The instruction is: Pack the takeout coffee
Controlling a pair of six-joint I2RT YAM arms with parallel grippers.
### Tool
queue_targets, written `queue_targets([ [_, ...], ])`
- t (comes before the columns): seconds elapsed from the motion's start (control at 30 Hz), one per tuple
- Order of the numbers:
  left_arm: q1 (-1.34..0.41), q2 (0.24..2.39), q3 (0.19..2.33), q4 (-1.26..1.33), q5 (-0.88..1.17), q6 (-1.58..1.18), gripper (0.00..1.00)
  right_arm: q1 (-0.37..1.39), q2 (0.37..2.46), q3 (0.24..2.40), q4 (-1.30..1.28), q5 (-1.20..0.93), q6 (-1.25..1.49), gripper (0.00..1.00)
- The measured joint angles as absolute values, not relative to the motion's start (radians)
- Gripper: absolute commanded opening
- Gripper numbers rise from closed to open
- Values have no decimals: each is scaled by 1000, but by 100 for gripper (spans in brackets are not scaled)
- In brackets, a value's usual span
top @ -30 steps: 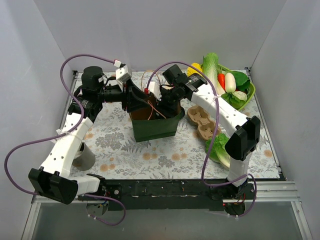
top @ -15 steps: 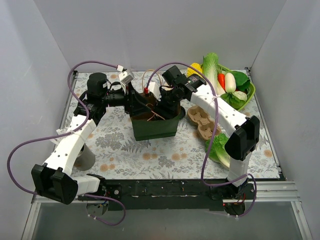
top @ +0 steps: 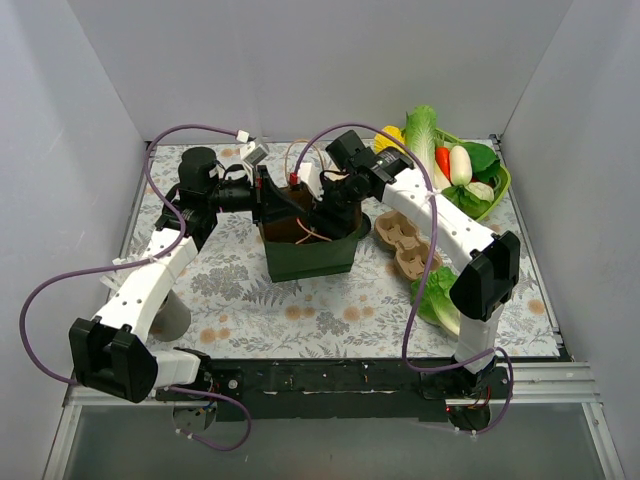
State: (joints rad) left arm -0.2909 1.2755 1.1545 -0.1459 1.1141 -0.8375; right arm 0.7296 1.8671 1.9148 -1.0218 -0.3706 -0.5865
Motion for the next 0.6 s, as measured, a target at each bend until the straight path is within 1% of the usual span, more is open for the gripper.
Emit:
queue_targets([
  [0.17,-291,1274,1155,-168,1139,-841,0,710,1867,1919,-1022,-371,-575,4],
  [0.43,-291,1258,1158,-298,1149,-781,0,696,1868,1922,-1021,-378,-552,4],
  [0.6,-291,1258,1210,-354,1161,-783,0,696,1874,1923,-1021,-385,-548,4],
])
